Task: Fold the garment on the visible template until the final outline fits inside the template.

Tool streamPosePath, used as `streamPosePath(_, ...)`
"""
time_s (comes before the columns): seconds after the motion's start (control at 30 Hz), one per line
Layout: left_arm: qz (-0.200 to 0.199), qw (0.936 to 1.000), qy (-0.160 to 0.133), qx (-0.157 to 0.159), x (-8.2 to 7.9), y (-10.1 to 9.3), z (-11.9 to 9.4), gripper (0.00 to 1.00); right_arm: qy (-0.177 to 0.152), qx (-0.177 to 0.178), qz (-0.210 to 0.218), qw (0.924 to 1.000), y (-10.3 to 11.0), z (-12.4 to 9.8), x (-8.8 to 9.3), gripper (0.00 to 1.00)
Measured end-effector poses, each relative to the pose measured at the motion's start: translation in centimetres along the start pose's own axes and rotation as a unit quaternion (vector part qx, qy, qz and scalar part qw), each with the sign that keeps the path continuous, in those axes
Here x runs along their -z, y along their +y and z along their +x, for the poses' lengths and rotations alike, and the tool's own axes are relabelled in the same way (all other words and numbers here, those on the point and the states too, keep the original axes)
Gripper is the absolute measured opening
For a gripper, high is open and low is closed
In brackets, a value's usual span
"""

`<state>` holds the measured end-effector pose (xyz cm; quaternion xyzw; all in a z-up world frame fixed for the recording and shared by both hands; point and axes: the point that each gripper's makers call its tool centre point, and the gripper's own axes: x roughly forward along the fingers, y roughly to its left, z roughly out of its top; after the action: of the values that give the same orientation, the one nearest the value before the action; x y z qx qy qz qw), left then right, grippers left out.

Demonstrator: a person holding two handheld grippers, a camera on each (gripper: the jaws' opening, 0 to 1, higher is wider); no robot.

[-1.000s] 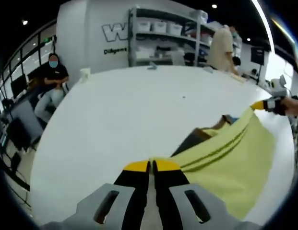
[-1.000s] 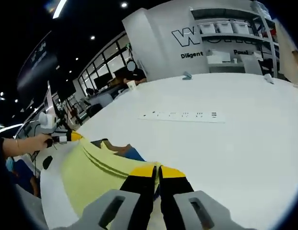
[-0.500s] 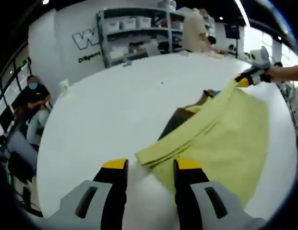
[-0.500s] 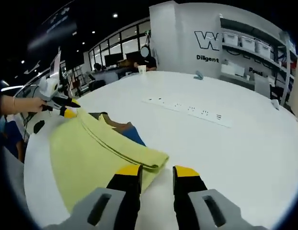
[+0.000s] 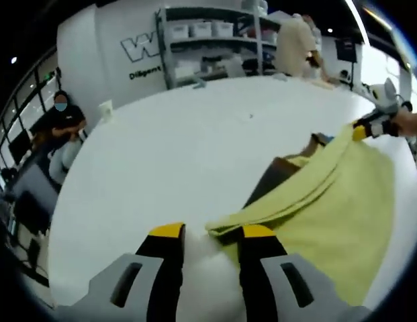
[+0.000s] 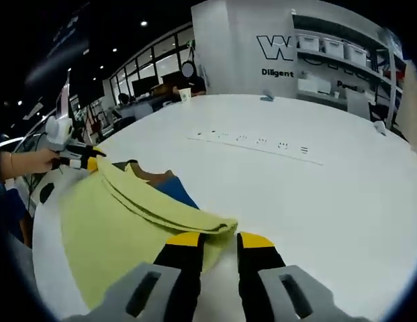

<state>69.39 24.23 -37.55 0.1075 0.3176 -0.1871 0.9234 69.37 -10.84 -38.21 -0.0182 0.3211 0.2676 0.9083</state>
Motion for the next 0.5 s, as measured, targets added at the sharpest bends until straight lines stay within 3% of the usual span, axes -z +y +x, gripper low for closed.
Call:
streamPosePath(0.1, -0.028, 0.9994, -0.017, -0.008, -1.0, 0.4, 0.2, 0.26, -0.026, -0.004, 0.039, 0.9989, 0.0, 0.6, -1.5, 0.15)
streamPosePath(0.2, -0.053, 0.9976, -0.042, -0.019, -1.7, 0.8, 0.4, 0.19, -0.029, -0.001, 0.043, 0.9987, -0.2, 0.3, -2.1, 0.15)
streamPosePath(0.5, -0.063, 0.9980, -0.008, -0.003, 0.0, 0.7, 0.4, 0.16, -0.014, 0.010, 0.056, 0.9983, -1.2, 1.2, -0.6, 0.09)
